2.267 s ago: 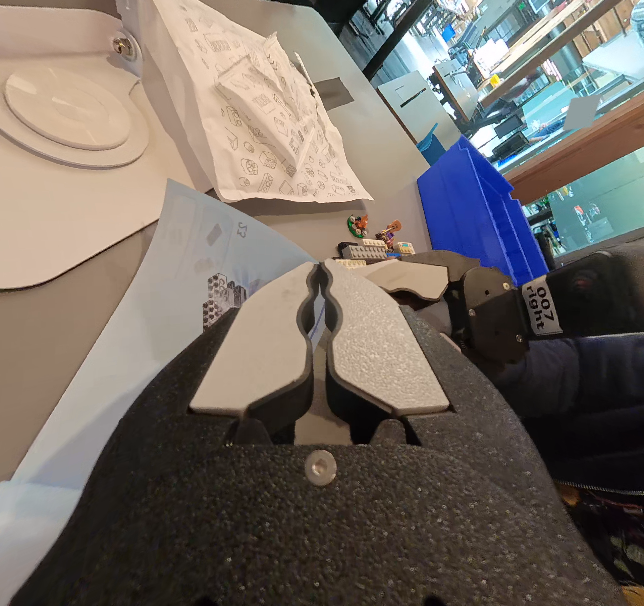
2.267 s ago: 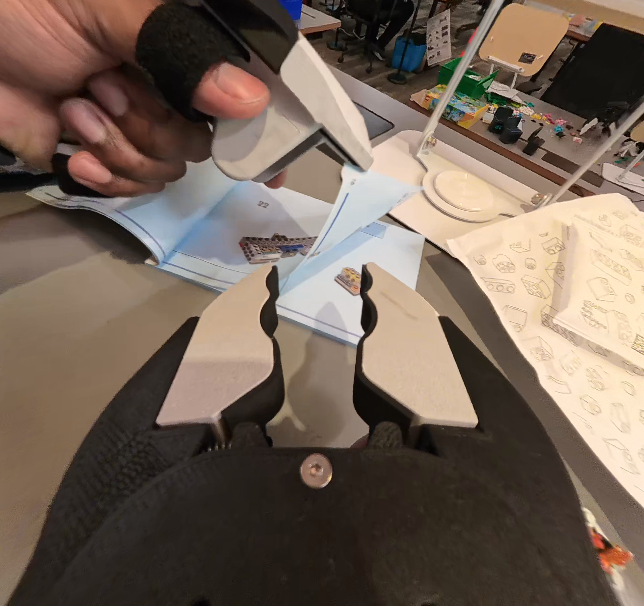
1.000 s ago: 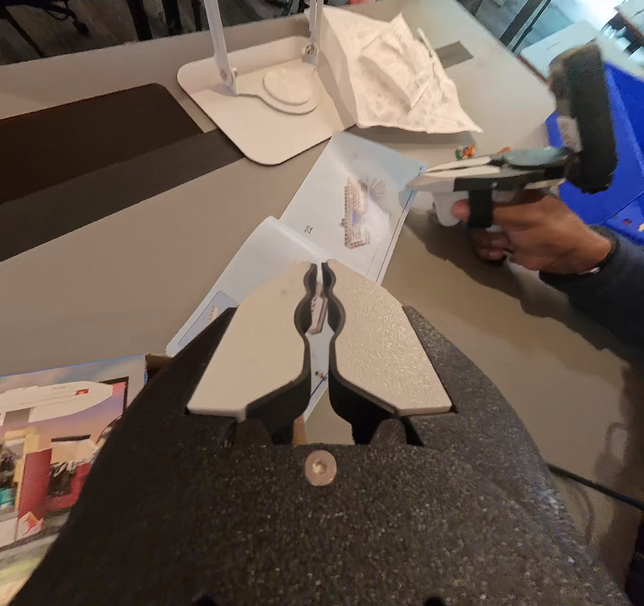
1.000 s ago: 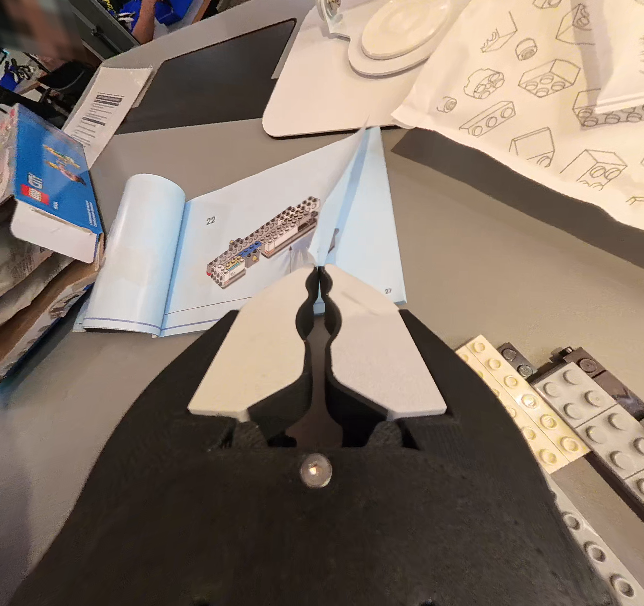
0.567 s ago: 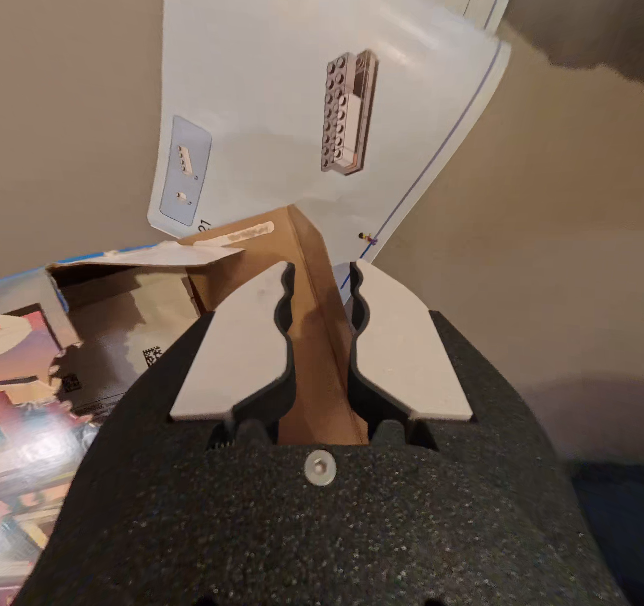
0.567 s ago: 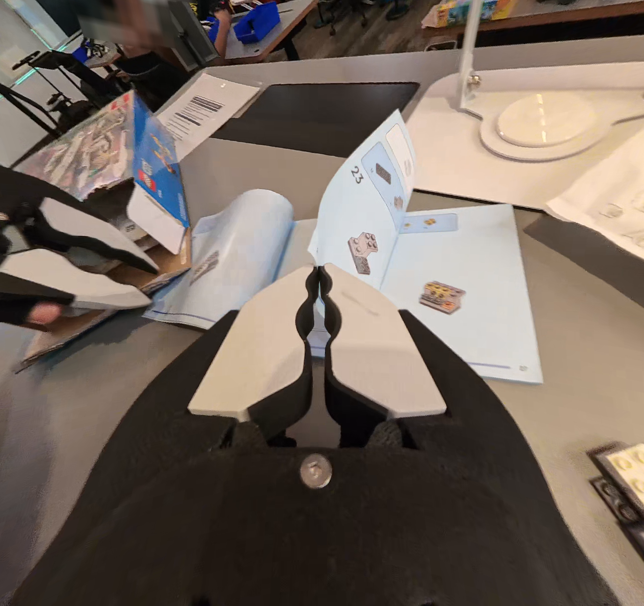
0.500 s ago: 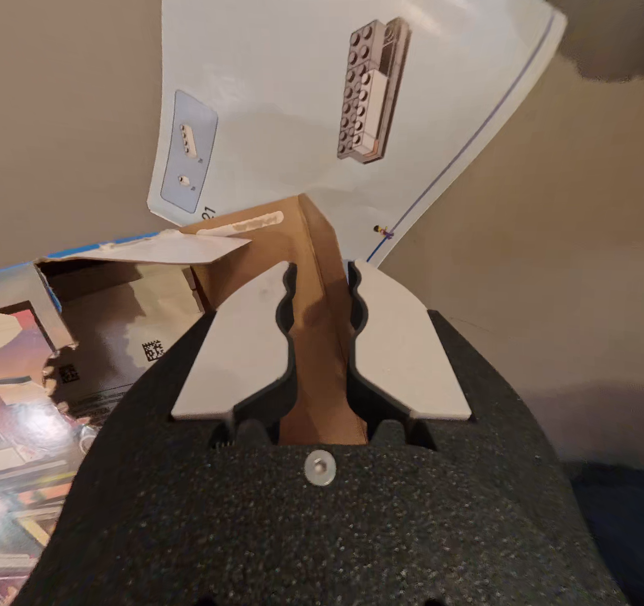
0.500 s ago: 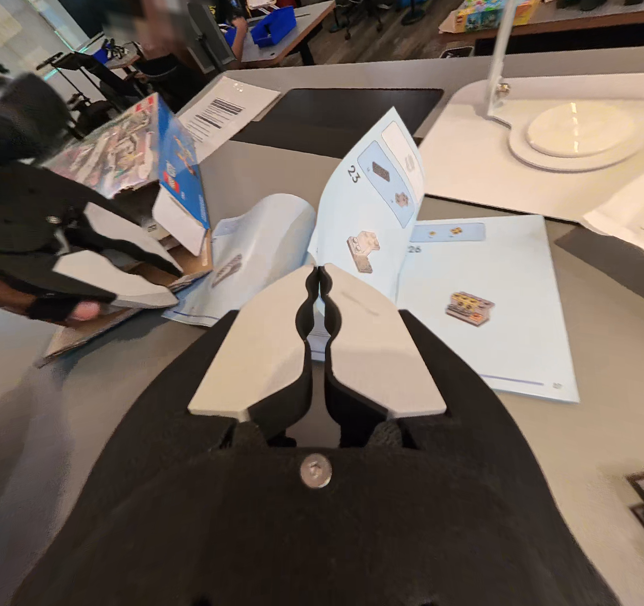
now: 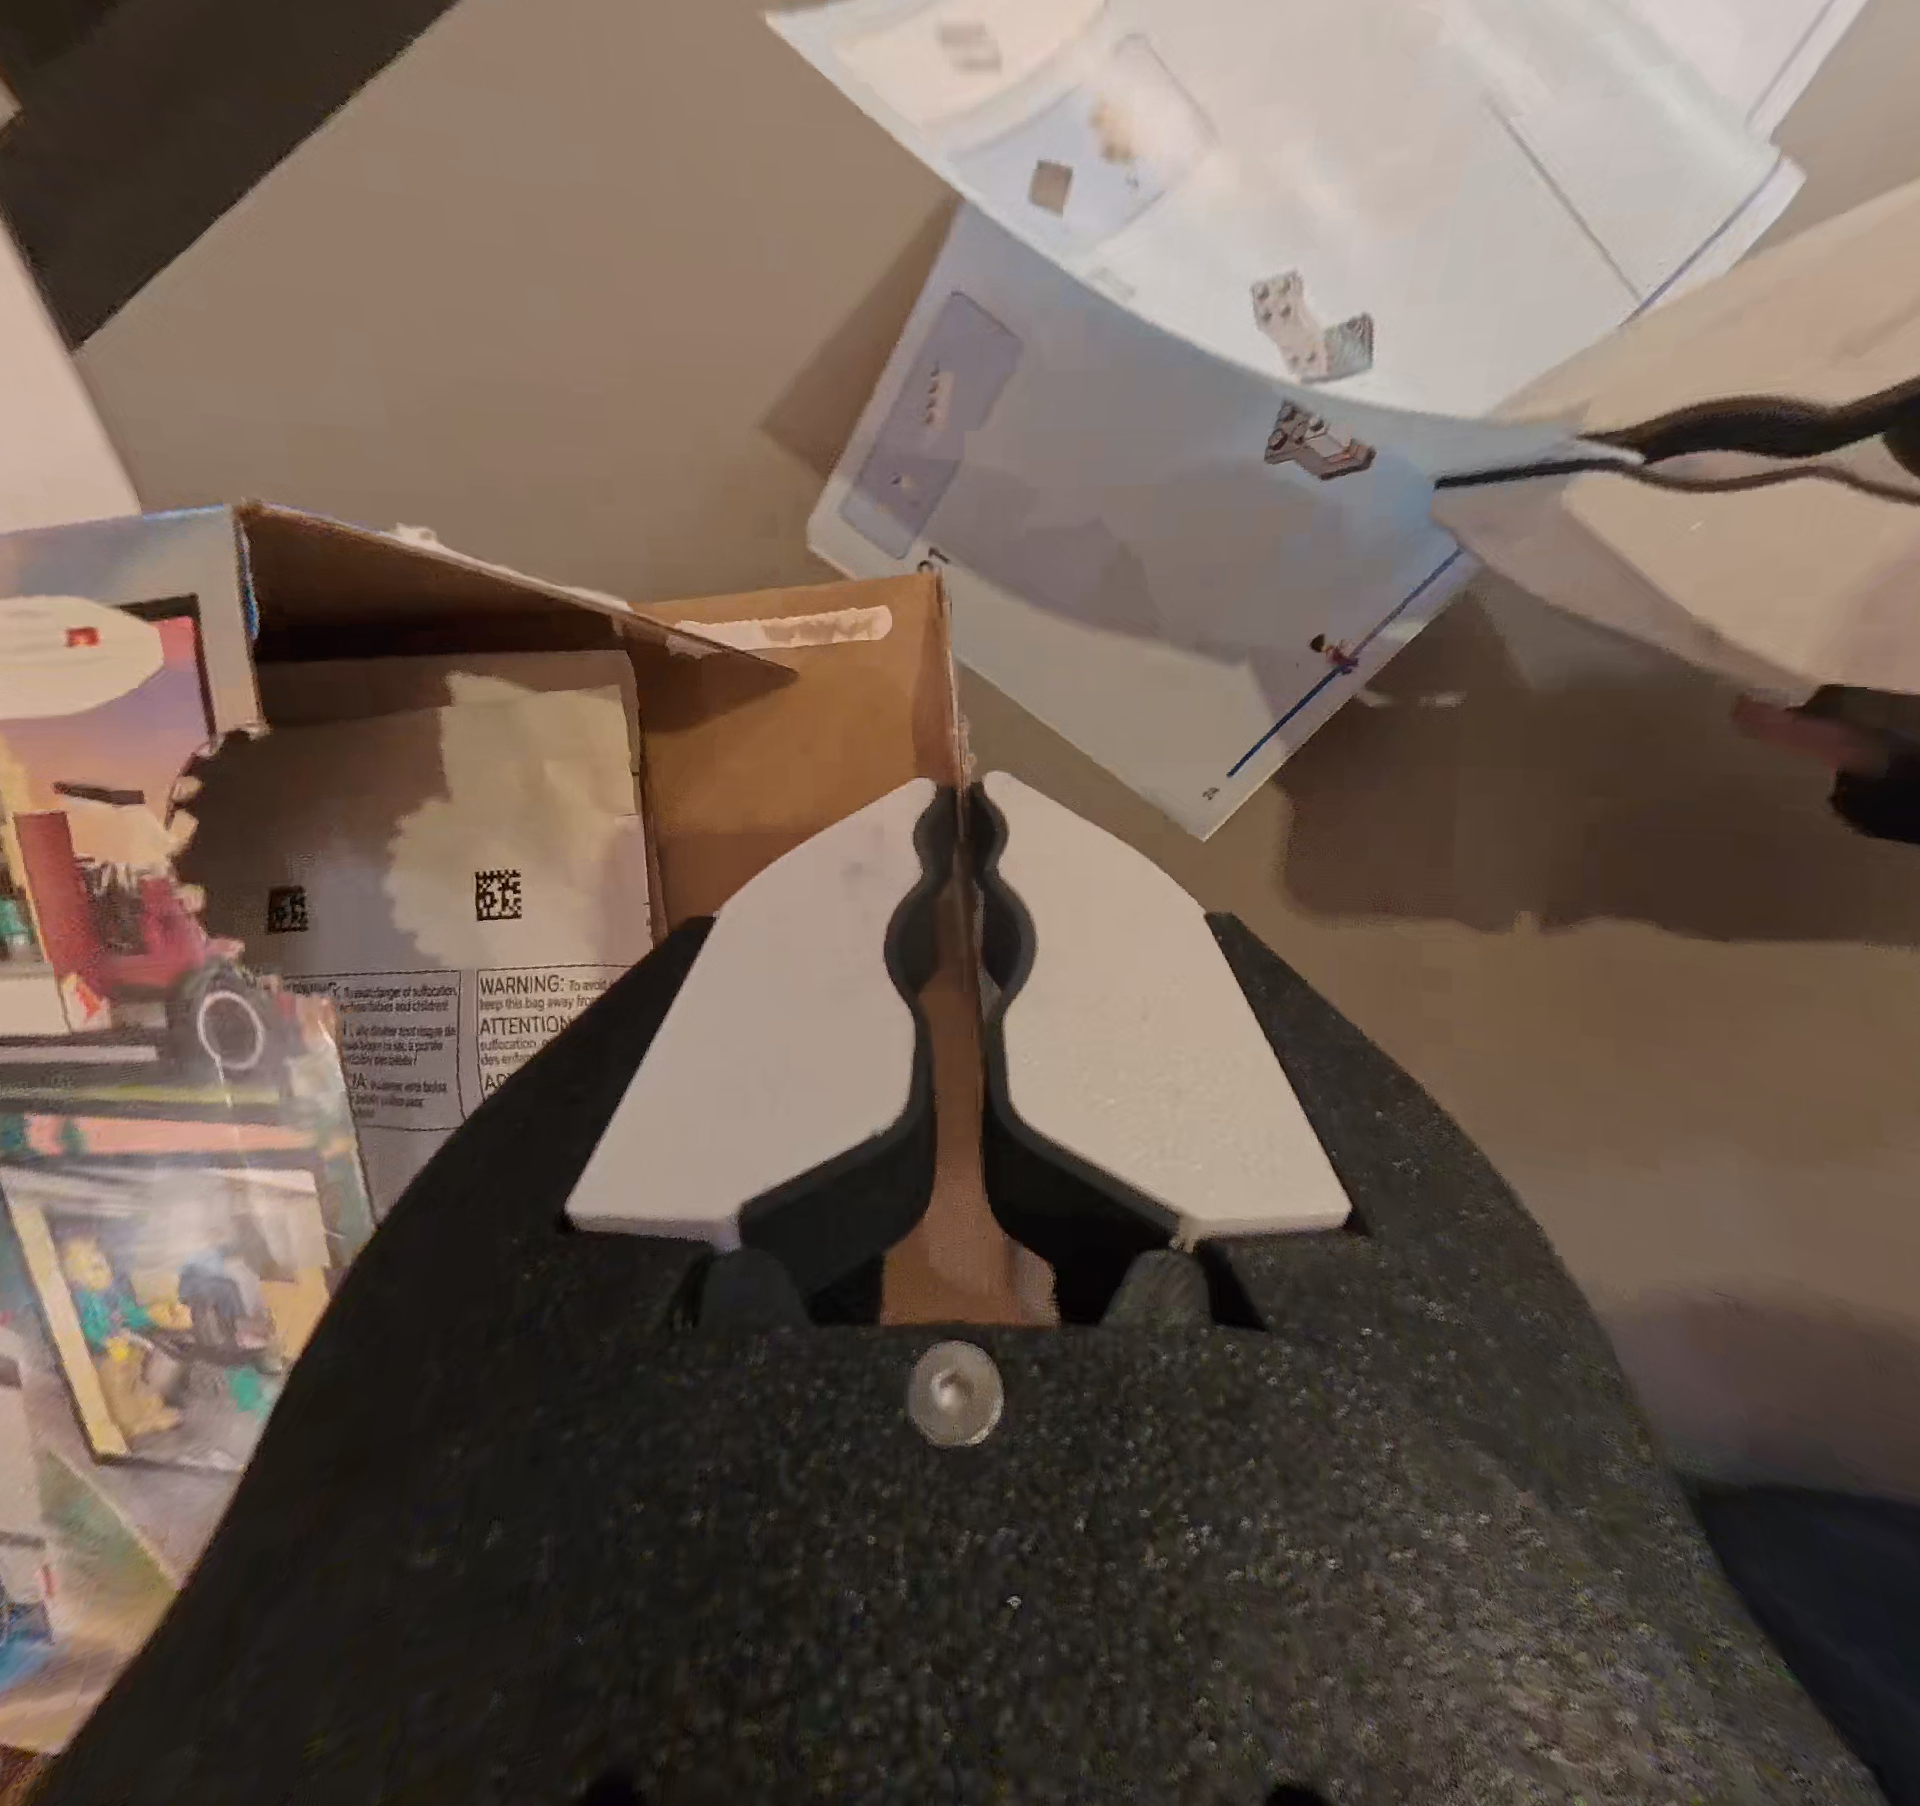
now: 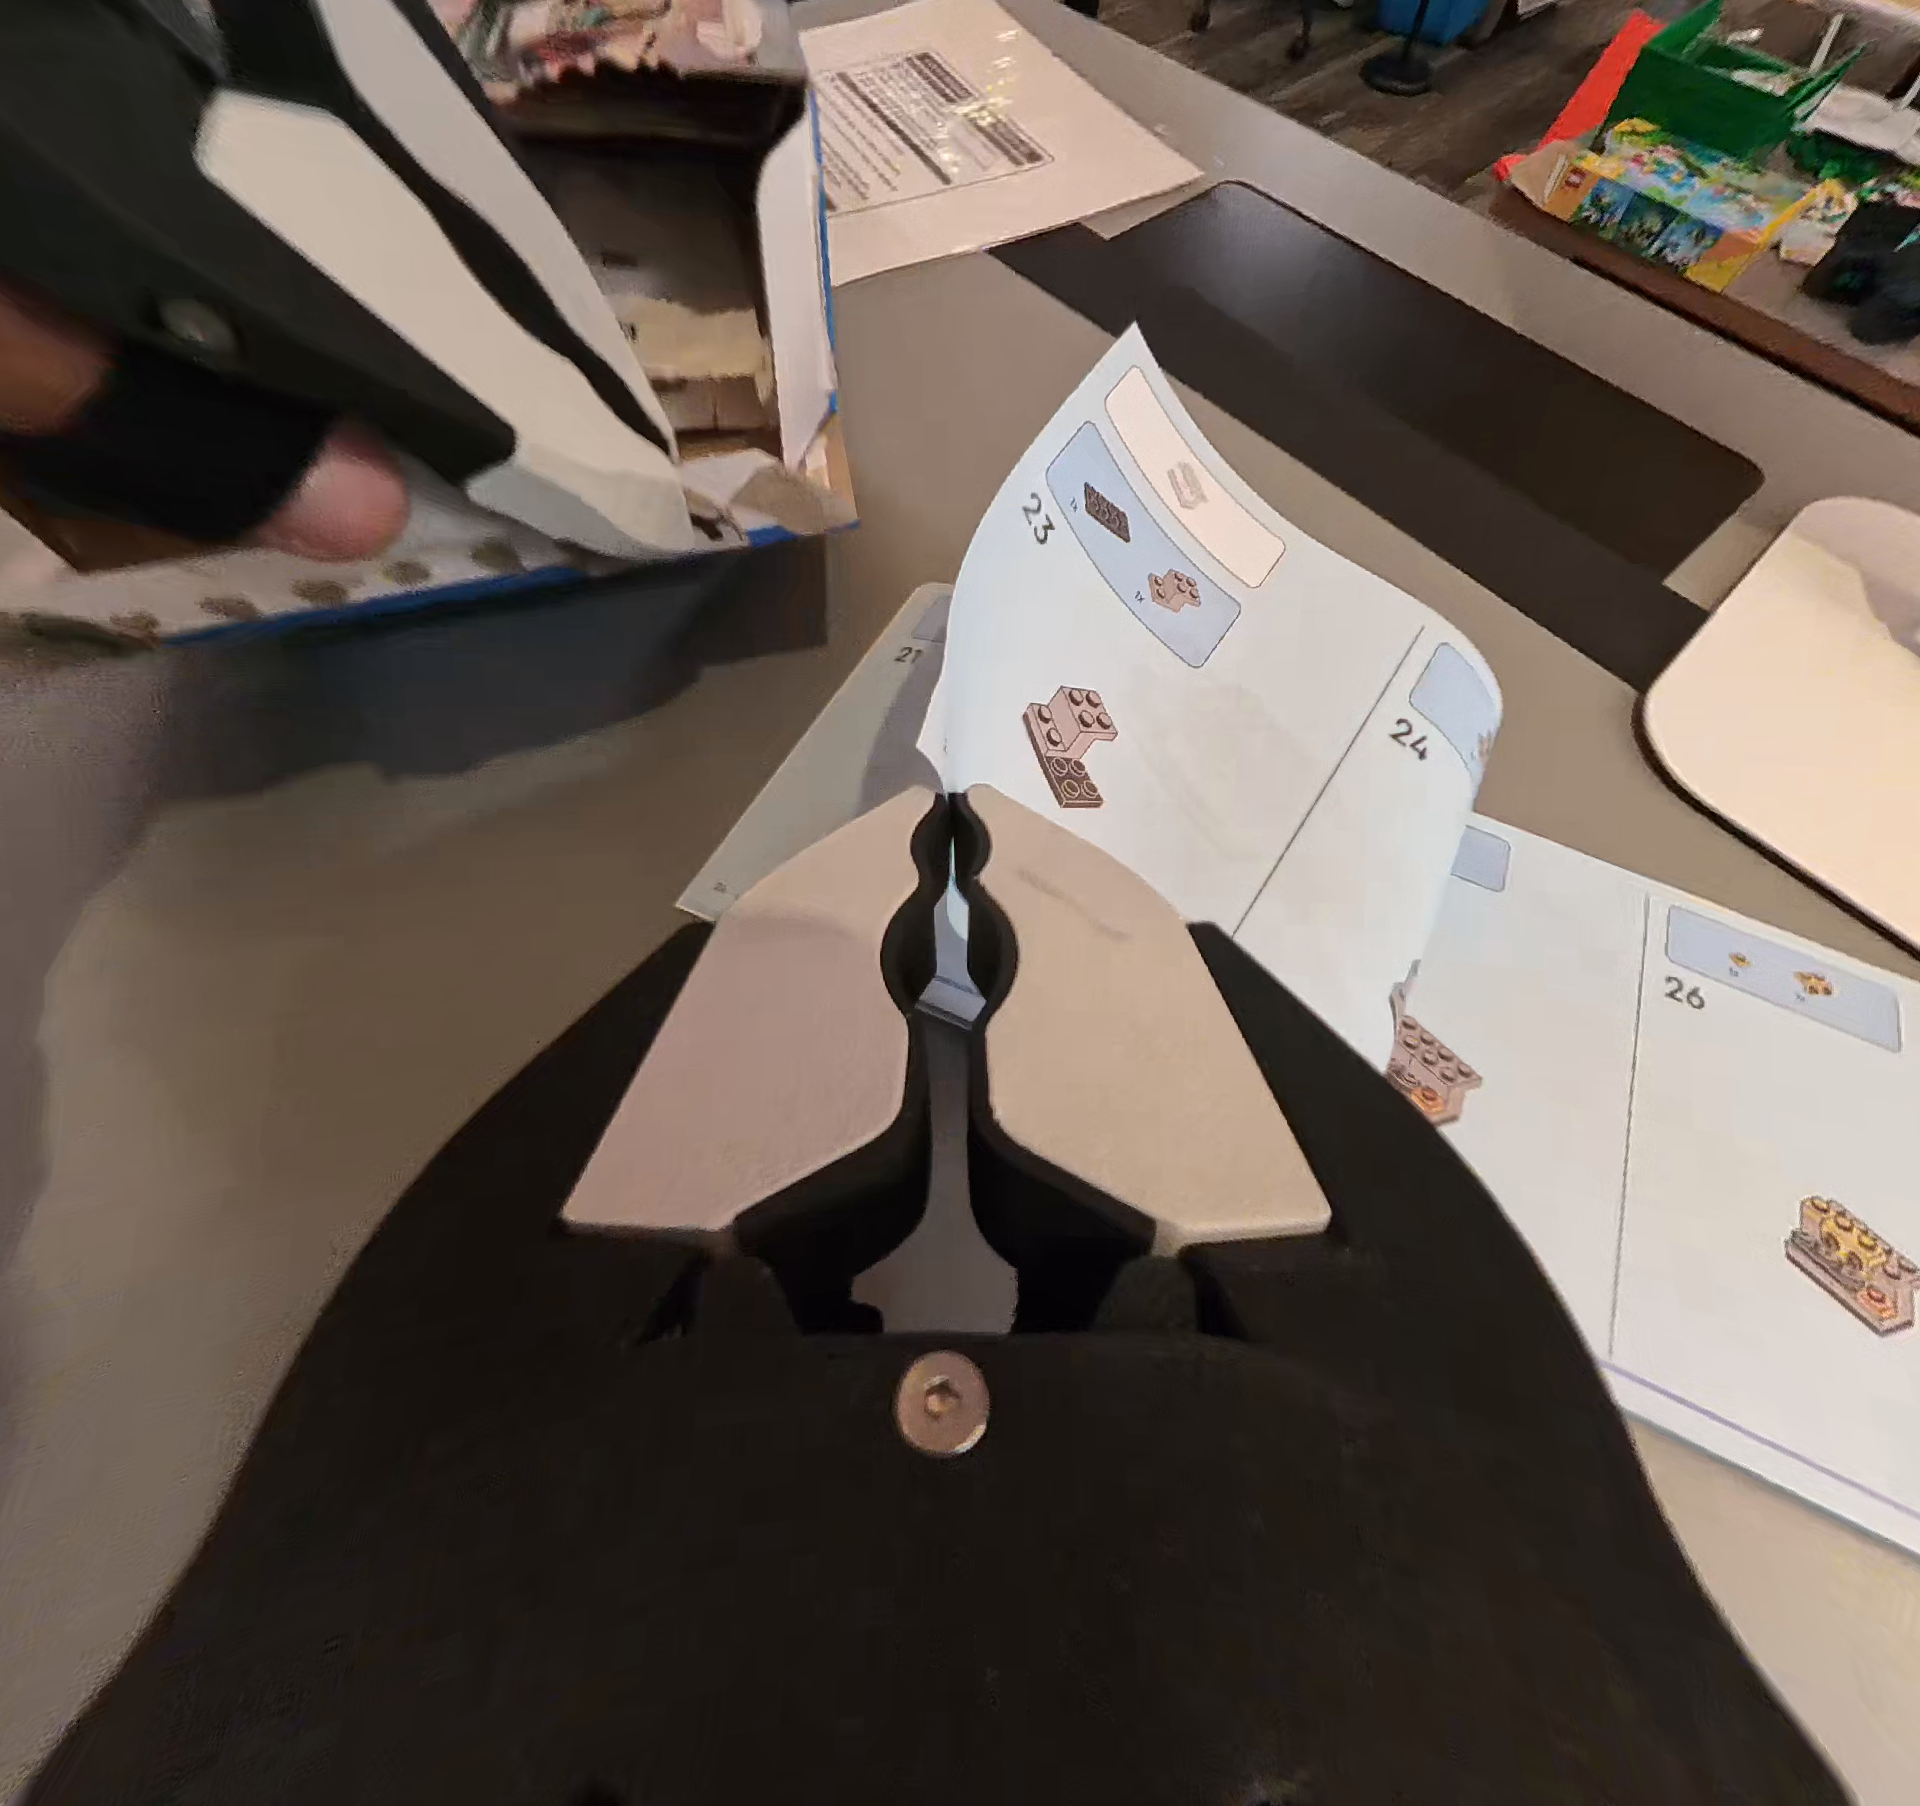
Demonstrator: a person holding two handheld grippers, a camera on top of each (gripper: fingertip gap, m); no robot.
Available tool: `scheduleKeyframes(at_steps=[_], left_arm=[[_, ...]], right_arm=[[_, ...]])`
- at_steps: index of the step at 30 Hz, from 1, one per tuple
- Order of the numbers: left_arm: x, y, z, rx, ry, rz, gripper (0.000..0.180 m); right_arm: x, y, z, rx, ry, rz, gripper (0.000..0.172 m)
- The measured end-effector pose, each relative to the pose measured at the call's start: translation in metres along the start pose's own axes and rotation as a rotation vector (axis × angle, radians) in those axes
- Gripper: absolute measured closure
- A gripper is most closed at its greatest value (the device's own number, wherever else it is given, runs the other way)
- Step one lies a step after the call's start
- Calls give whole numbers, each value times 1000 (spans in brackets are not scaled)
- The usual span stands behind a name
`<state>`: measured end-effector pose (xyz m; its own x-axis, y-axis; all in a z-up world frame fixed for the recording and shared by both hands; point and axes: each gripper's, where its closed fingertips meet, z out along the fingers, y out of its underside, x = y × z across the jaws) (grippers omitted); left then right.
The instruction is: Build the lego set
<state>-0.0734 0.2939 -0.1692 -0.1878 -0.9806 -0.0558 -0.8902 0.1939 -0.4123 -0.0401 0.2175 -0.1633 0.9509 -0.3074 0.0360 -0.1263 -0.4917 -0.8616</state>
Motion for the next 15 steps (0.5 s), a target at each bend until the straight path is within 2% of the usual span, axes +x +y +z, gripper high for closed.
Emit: scheduleKeyframes(at_steps=[6, 10, 15], left_arm=[[-4, -2, -20, 93, 1, -4, 178], [12, -5, -16, 107, 87, 42, 178], [35, 13, 13, -33, 225, 77, 178]], right_arm=[[-35, 17, 21, -110, -3, -202, 172], [-52, 35, 29, -169, -17, -281, 172], [-54, 47, 34, -212, -30, -304, 172]])
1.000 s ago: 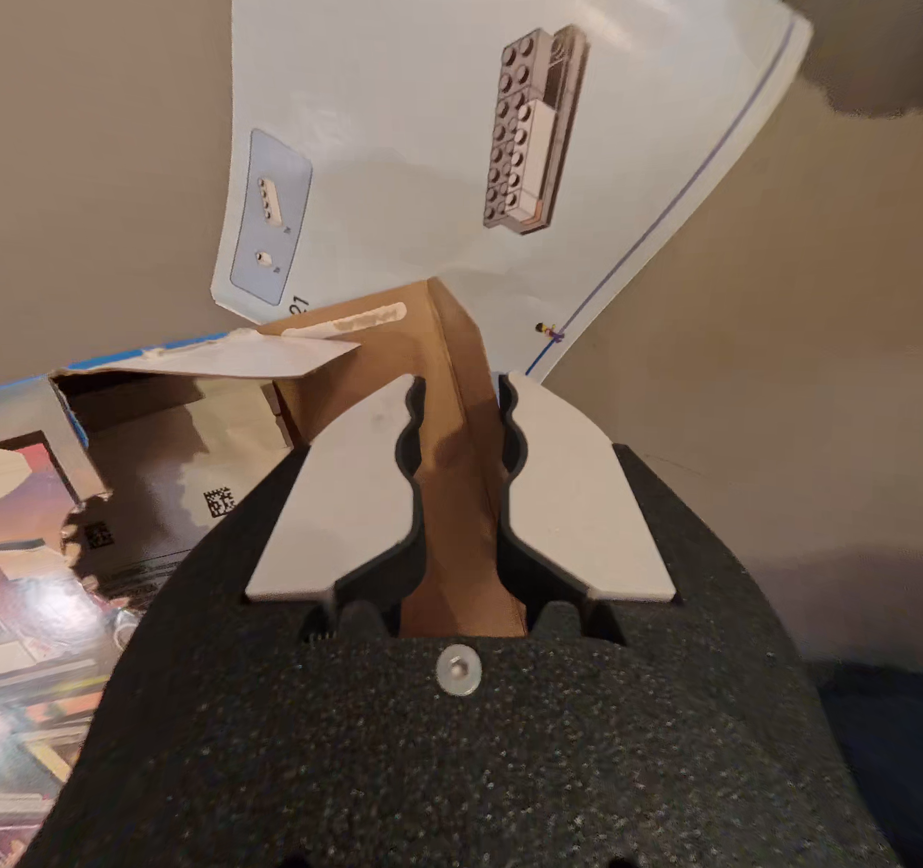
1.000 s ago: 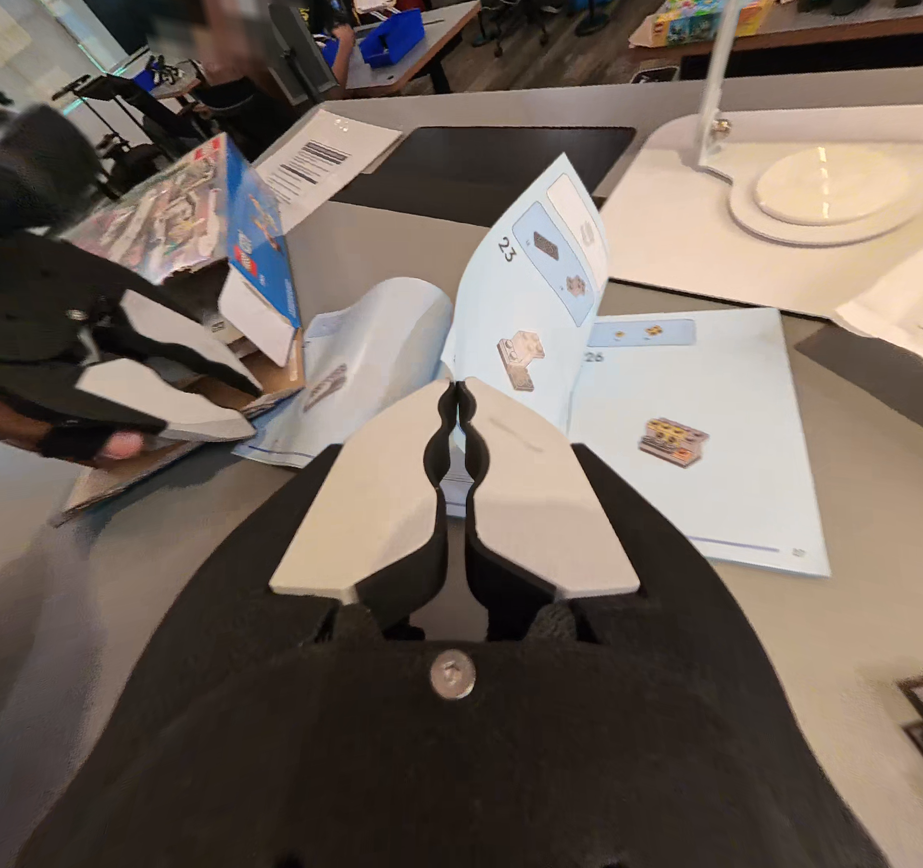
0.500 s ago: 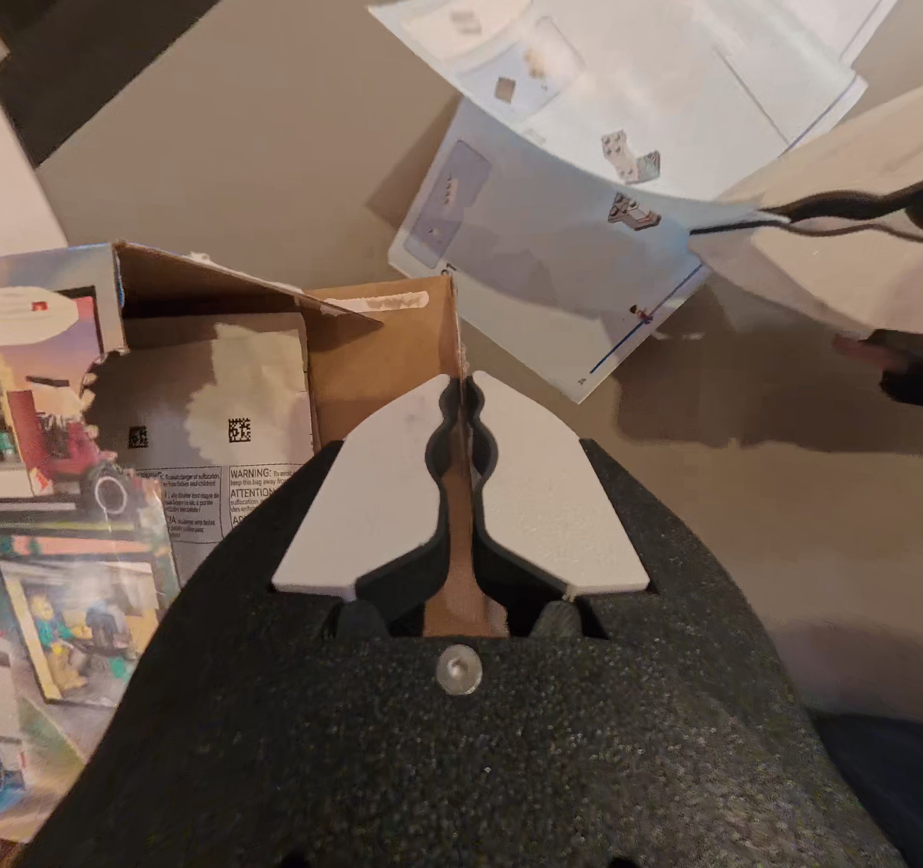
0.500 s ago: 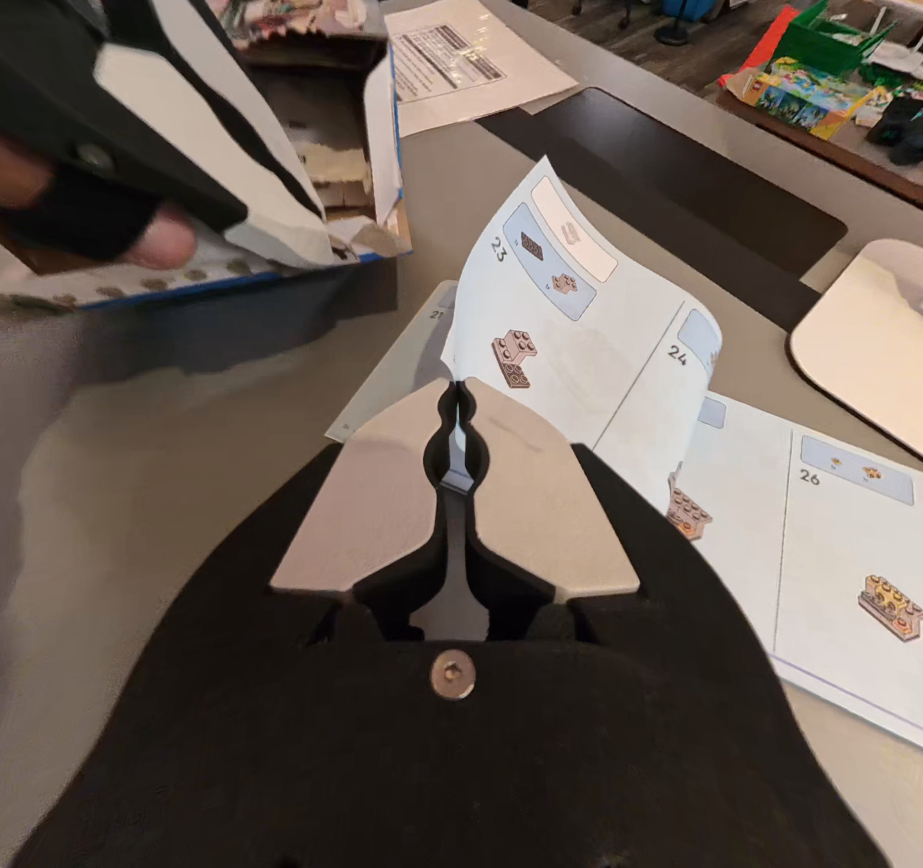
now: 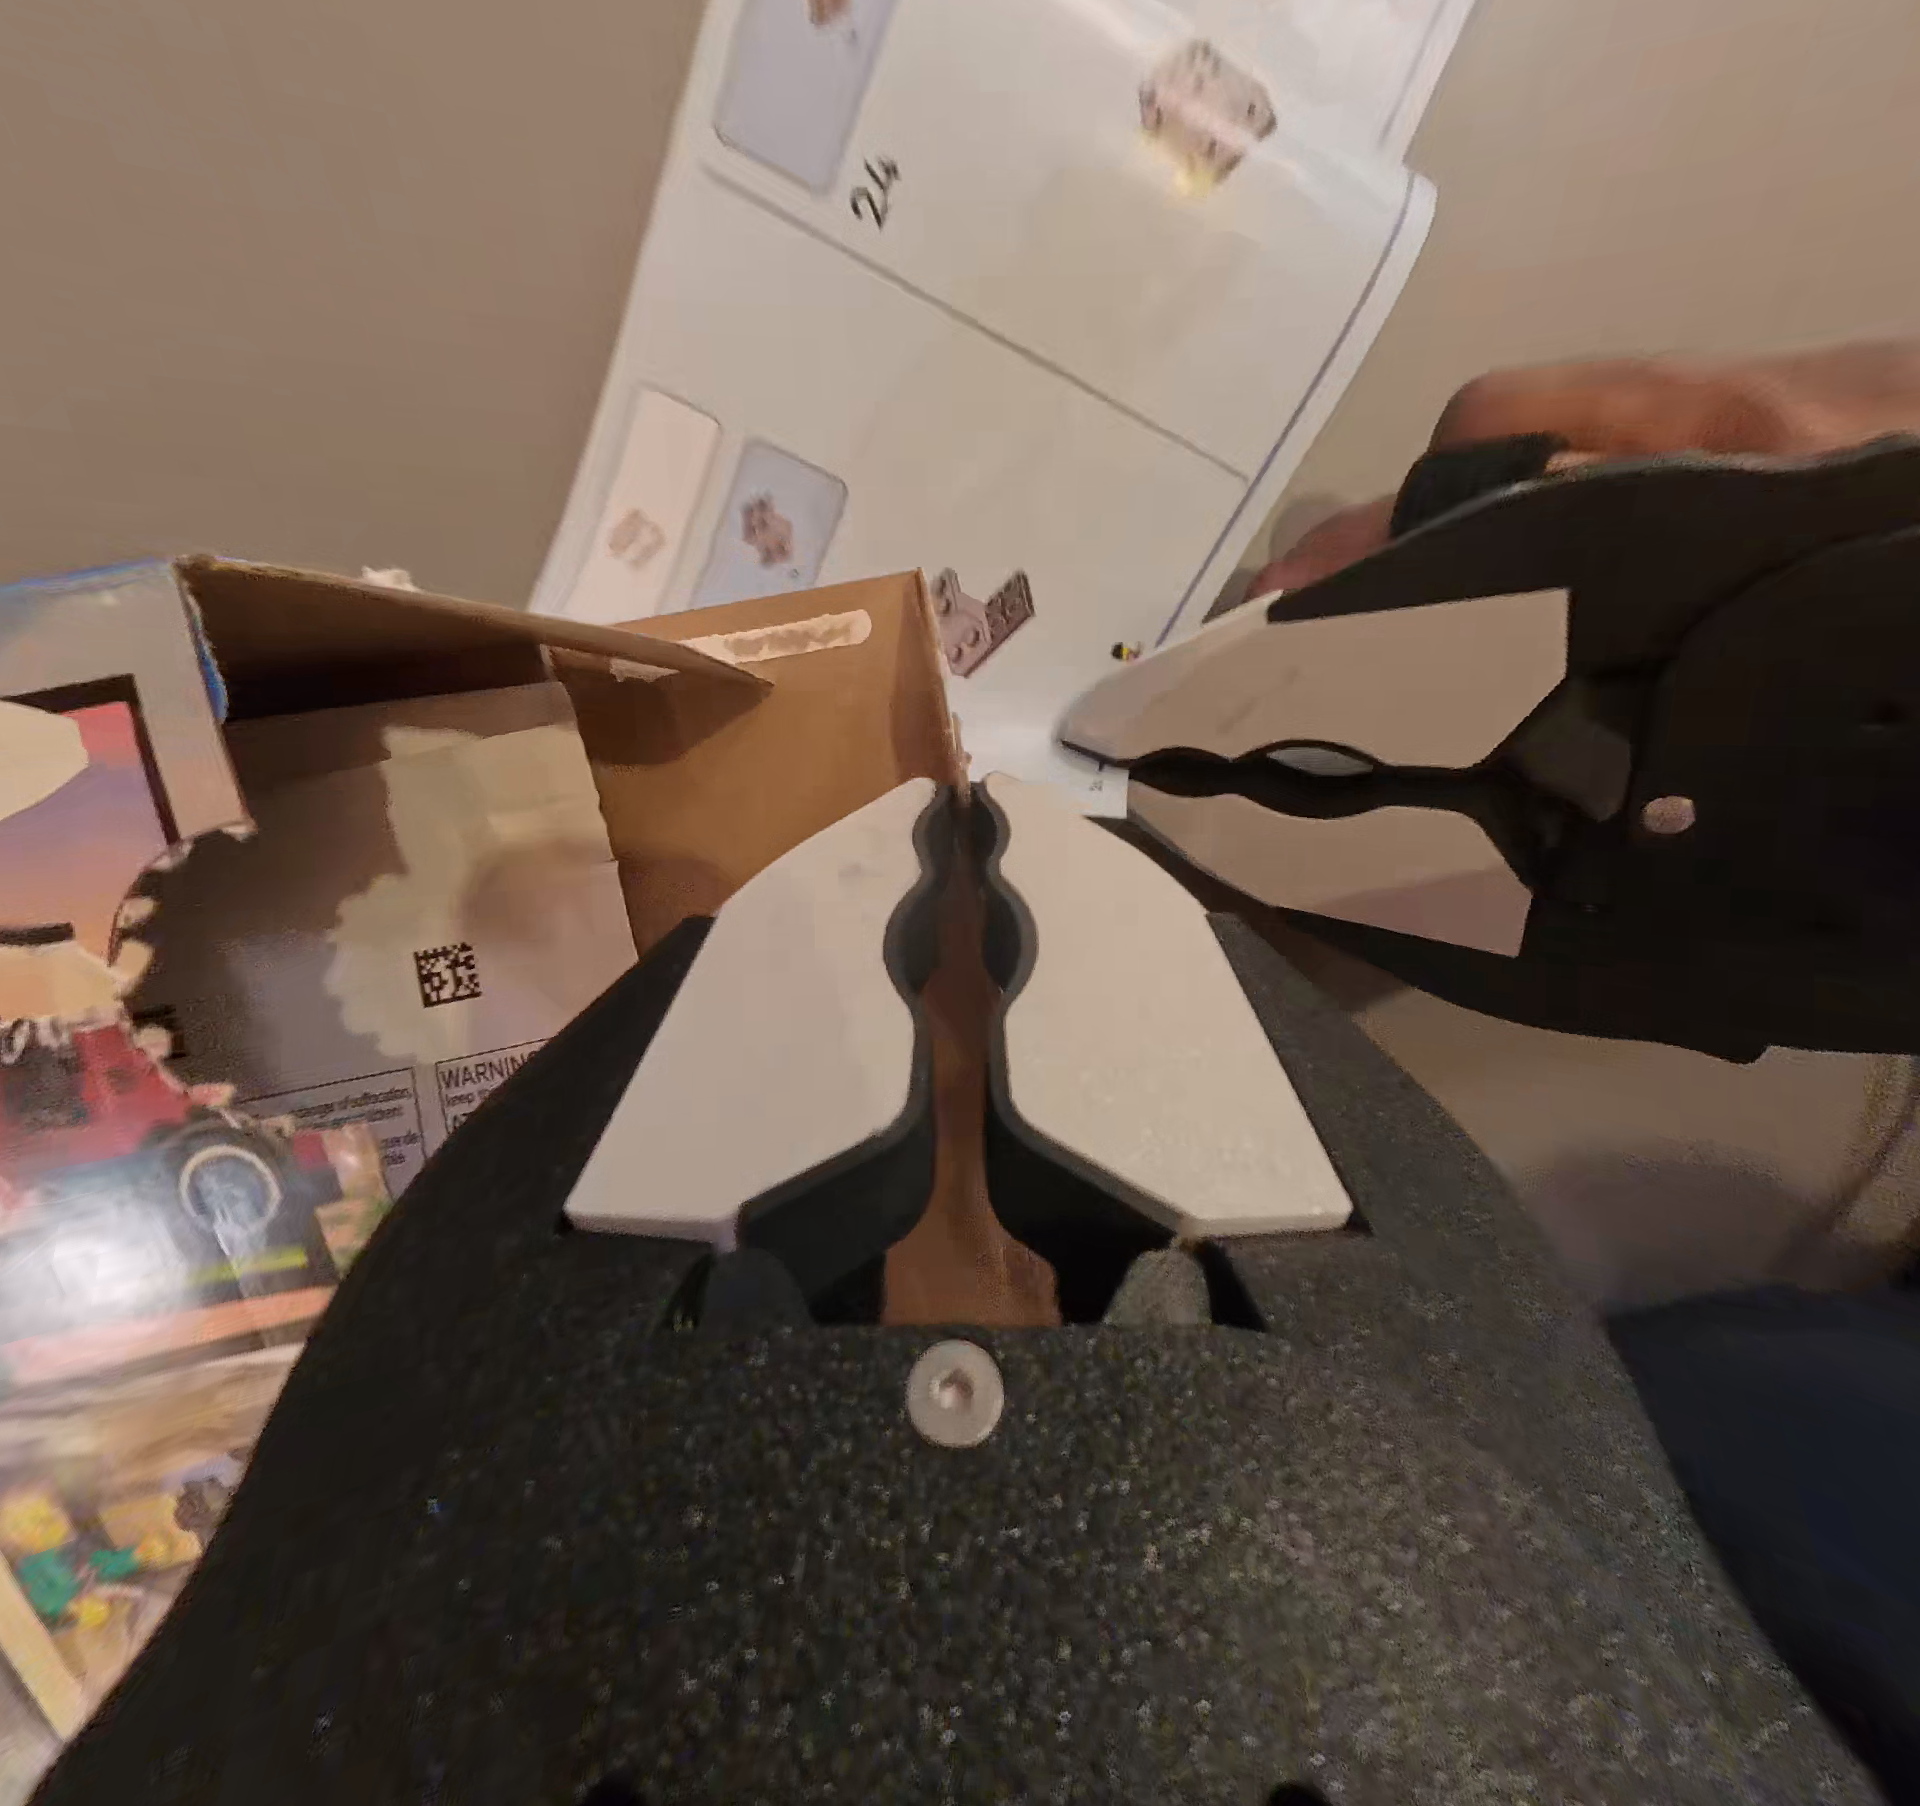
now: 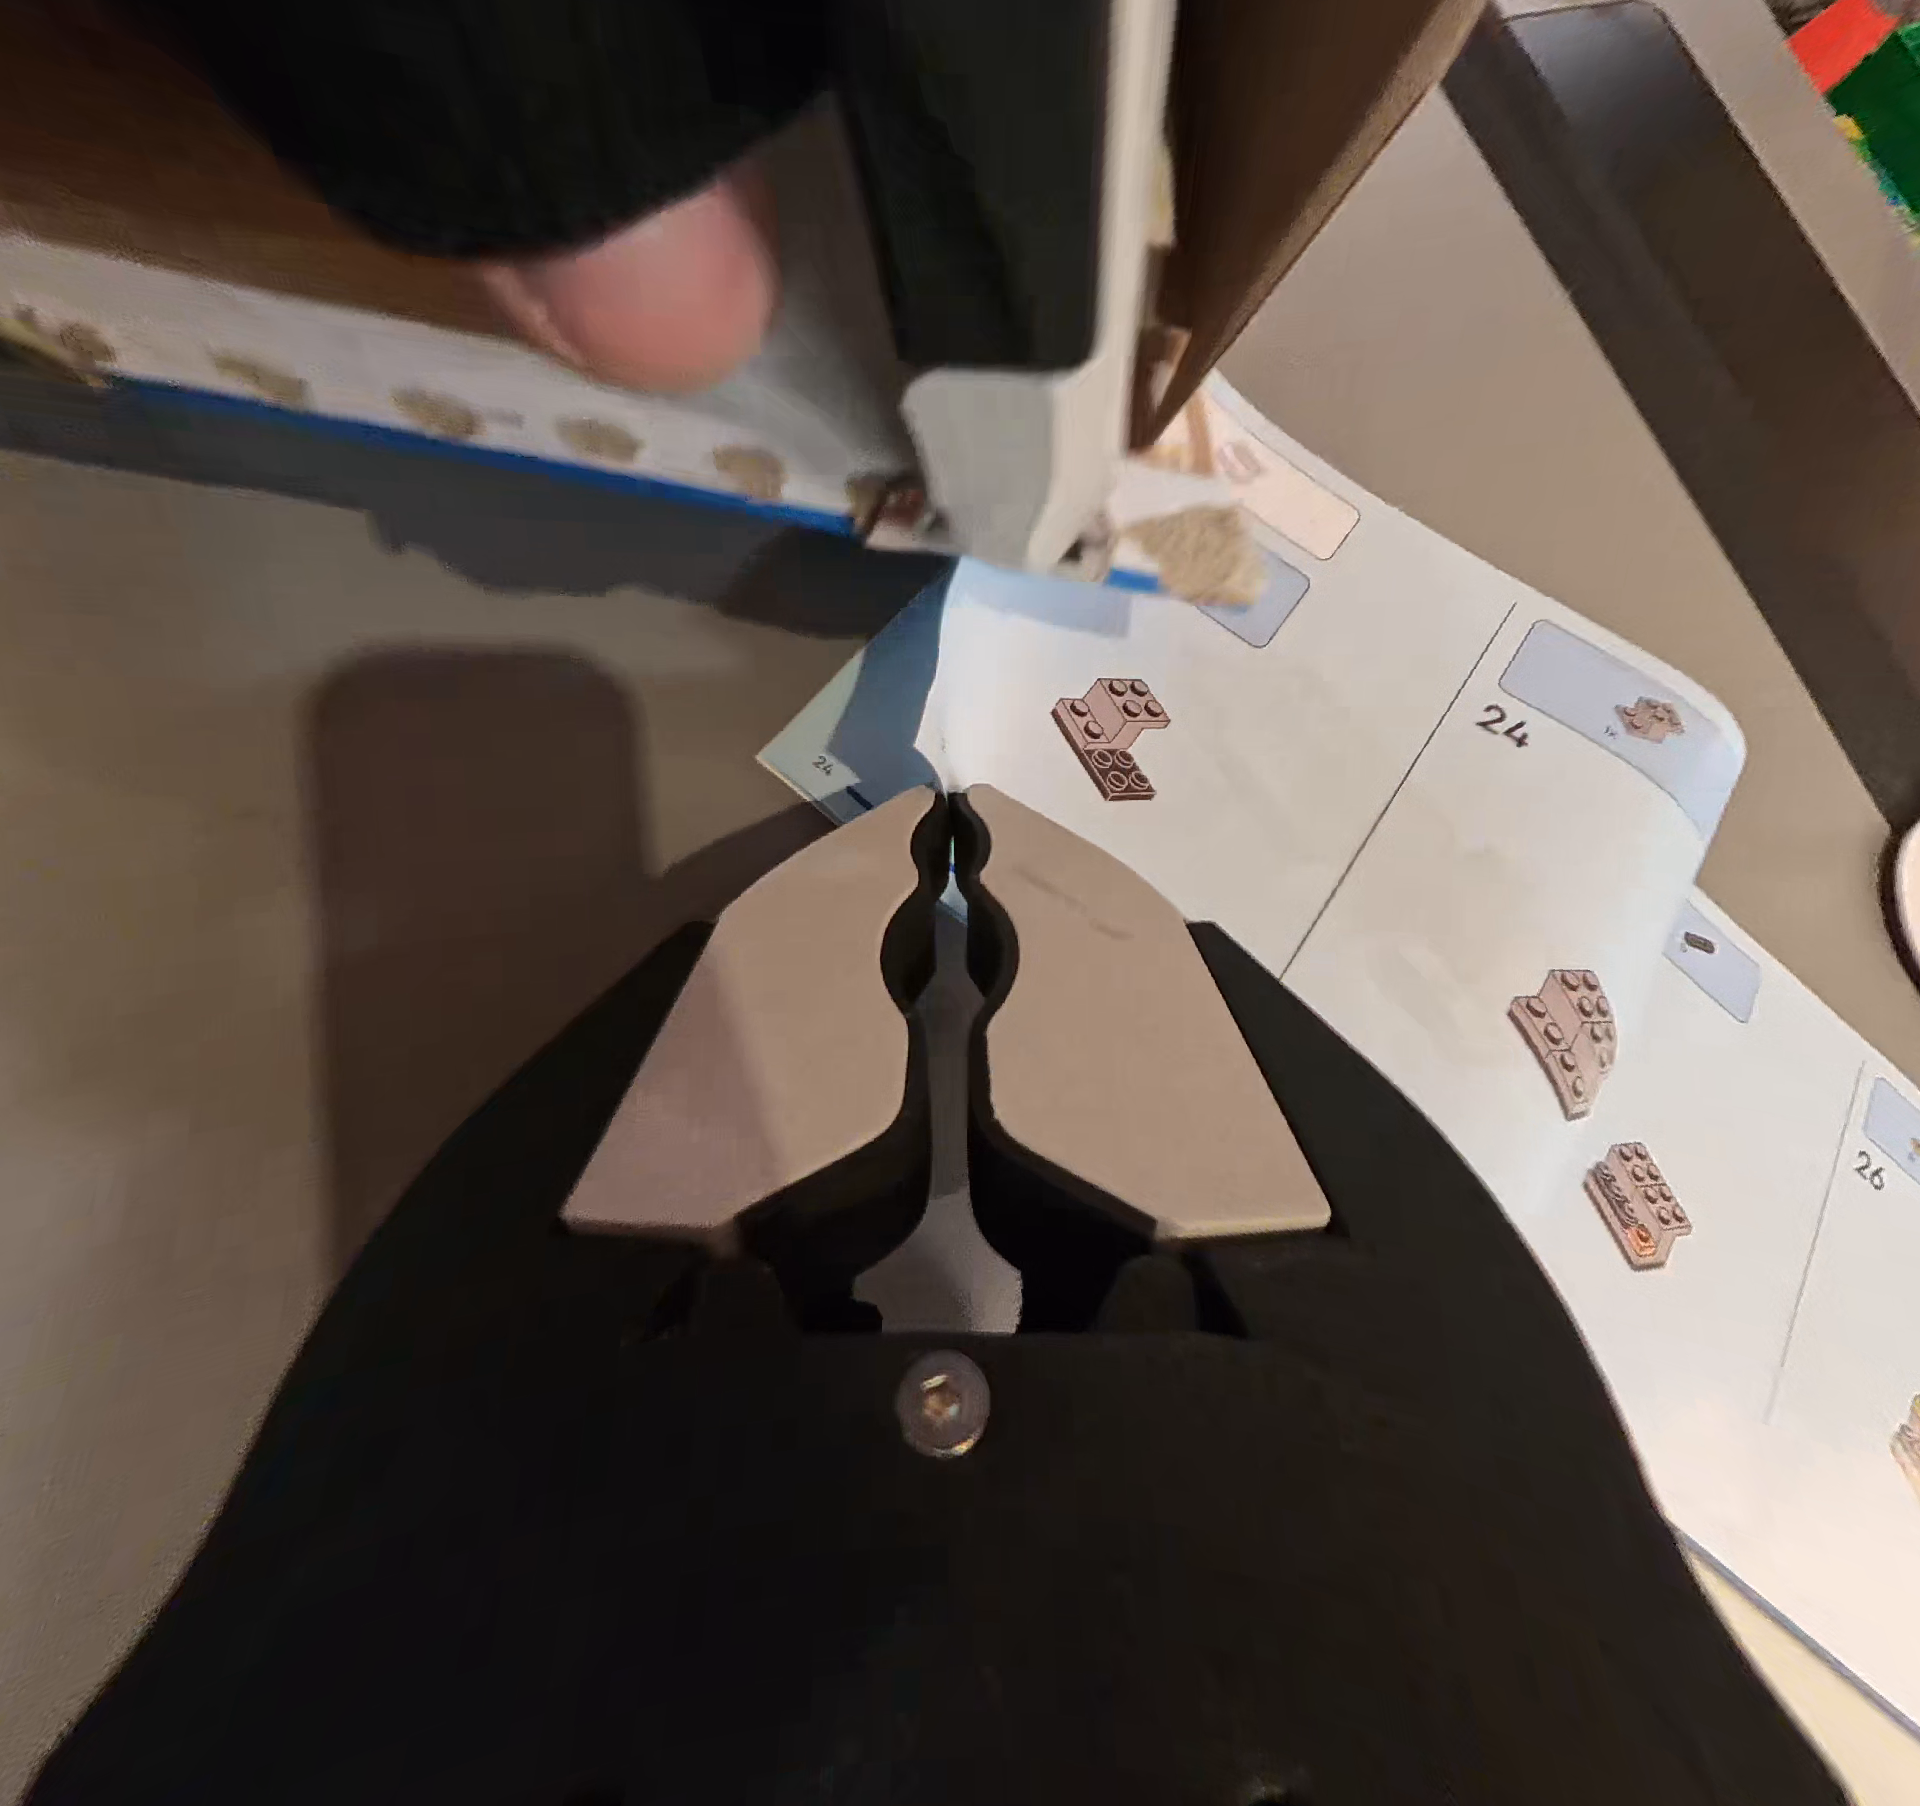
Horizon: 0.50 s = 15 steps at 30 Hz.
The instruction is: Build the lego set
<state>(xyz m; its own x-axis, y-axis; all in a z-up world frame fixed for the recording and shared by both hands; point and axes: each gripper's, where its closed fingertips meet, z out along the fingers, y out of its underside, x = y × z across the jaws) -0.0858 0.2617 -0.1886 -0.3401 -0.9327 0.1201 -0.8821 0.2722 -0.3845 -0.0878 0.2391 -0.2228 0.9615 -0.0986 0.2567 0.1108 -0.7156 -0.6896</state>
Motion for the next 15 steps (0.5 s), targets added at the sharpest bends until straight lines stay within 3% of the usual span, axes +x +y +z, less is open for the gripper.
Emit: scheduleKeyframes(at_steps=[8, 15], left_arm=[[1, 20, 21, -76, 82, -38, 177], [6, 25, 27, -101, 127, -45, 171]], right_arm=[[-3, 2, 3, 2, -37, -7, 172], [-29, -3, -7, 39, -165, -11, 148]])
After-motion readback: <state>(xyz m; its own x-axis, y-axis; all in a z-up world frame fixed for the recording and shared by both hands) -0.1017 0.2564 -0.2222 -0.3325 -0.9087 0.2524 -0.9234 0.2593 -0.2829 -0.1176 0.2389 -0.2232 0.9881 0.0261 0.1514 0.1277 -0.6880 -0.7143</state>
